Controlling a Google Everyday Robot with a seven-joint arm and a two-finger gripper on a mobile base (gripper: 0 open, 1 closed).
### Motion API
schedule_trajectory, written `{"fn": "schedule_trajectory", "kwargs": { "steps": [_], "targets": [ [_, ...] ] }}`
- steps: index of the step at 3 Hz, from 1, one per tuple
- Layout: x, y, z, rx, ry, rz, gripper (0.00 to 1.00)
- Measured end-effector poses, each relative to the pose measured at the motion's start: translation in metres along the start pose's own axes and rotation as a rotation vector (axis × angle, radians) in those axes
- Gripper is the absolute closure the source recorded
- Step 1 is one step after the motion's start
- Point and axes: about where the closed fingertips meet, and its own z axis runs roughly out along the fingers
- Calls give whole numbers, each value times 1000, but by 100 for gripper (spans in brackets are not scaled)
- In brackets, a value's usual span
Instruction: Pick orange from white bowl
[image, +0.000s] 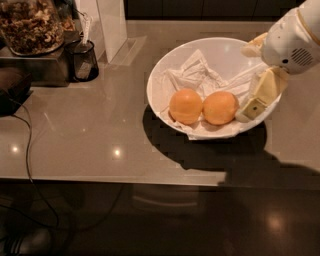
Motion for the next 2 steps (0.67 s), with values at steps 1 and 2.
{"fn": "schedule_trajectory", "kwargs": {
  "steps": [1,2],
  "targets": [
    [-2,-16,22,-20,-34,14,0],
    [-2,-16,23,-22,-34,15,9]
  ]
}}
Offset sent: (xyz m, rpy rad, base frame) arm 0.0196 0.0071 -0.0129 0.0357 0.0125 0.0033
